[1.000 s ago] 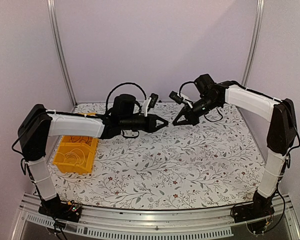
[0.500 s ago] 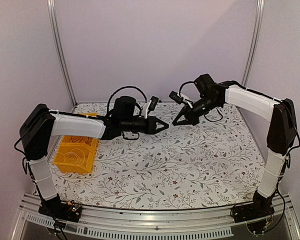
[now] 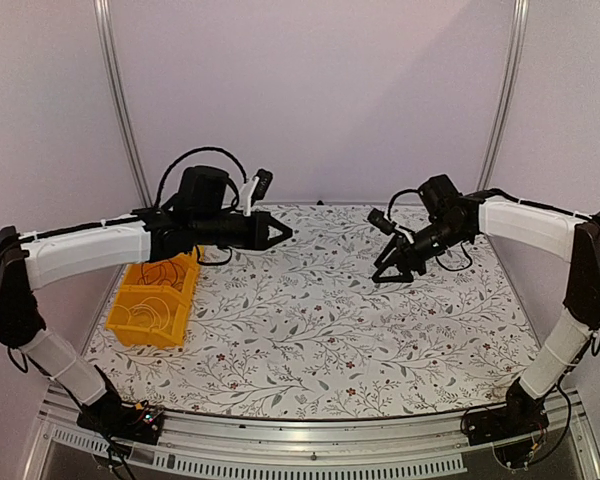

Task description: Untangle the cables

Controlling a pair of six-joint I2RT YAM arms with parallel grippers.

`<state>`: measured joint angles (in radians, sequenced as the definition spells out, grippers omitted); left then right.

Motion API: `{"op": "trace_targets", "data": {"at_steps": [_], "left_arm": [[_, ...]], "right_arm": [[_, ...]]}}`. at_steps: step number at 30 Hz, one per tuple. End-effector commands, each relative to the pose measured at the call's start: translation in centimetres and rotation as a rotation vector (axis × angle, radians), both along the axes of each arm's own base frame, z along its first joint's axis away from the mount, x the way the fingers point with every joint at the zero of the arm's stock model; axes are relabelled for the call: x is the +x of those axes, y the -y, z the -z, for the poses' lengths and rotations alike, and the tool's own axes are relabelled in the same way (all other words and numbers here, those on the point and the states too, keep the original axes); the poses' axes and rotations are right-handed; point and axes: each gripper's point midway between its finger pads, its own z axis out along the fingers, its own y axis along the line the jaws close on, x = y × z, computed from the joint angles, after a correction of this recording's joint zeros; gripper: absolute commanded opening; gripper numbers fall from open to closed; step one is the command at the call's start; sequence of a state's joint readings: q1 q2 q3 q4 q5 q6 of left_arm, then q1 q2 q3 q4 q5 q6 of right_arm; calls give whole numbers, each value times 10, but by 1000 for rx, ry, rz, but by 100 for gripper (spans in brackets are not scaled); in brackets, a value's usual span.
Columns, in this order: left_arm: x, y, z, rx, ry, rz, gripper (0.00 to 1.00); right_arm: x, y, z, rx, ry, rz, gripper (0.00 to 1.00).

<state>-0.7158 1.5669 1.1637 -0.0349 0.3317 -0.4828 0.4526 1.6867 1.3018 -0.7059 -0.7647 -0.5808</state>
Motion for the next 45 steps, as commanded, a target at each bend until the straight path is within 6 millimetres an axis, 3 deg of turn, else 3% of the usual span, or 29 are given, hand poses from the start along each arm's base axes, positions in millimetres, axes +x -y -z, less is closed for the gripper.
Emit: {"op": "trace_targets", "data": {"at_steps": [1,6,14,17,25,32,35,39,43,45], "left_arm": [[-12,-77,39,237,-122,-178,0],[-32,-148,42,359,-204,-358,0],[-72,-247,48,613,-343,-566,0],[-79,-268,39,648,-368,-629,0],[-90,-300,50,783,-471,-673,0],[-82,-321,47,855,-478,-733,0],[-85,-336,61,941,-518,-742,0],[-73,-326,87,942,-542,-673,0],[-51,-298,106,860,-504,-551,0],[-44,-298,117,878,-497,-540,0]], "right_arm": [[18,30,4,46,52,80,65],[19,41,33,21,22,112,65],[27,37,39,14,7,110,65],[24,35,44,16,-10,99,65],[19,33,46,9,-6,85,65],[18,33,50,-8,-4,82,65],[18,32,50,-8,-1,80,64],[17,32,52,-12,-4,74,64],[15,30,56,-21,-10,66,64],[14,31,56,-23,-10,66,64]]}}
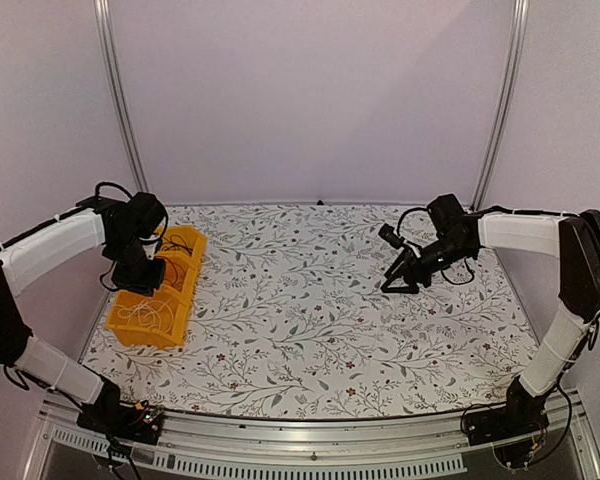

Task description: Untangle the cables

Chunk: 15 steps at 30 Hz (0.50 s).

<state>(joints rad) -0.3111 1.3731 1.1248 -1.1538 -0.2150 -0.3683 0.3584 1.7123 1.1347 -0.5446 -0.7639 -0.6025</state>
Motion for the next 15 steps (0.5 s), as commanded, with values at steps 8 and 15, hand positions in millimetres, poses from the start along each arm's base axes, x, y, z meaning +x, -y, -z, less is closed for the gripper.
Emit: {"op": "trace_targets", "data": {"at_steps": [8,15], "left_arm": [[21,0,68,28,-102,29,0],[14,-11,72,85,-142,-15,9]], "right_arm": [[-1,-1,10,-24,3,-13,64],[-1,0,12,-29,0,-14,64]]}}
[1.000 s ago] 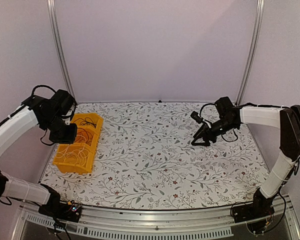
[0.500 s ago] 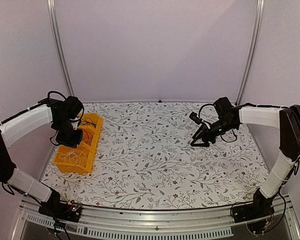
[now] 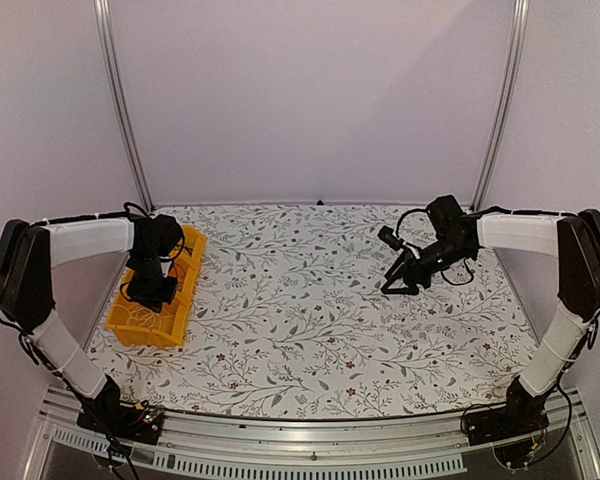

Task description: Untangle the cables

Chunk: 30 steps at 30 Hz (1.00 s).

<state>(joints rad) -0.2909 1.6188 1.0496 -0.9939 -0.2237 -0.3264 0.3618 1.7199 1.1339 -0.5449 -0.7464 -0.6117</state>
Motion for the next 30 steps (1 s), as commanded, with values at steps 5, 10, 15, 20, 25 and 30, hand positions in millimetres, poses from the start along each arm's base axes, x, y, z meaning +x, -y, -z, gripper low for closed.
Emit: {"op": "trace_targets", "data": {"at_steps": [5,10,15,20,25,30], "left_arm": [[4,-9,-36,31,74,-49,33],[22,-10,-76,41,179,-41,43],[73,18,-135,-76,409,51,49],[121,66,-194,-218,686,212,95],[139,110,-235,-328,892,318,100],[135,143,-252,-428,993,400,100]], "right_arm": [[6,0,-5,-14,24,8,64],[27,18,-51,27,107,103,63],[66,67,-121,31,292,298,63],[88,132,-222,130,496,538,96],[95,164,-244,181,483,833,99],[77,160,-237,206,492,816,99]]}}
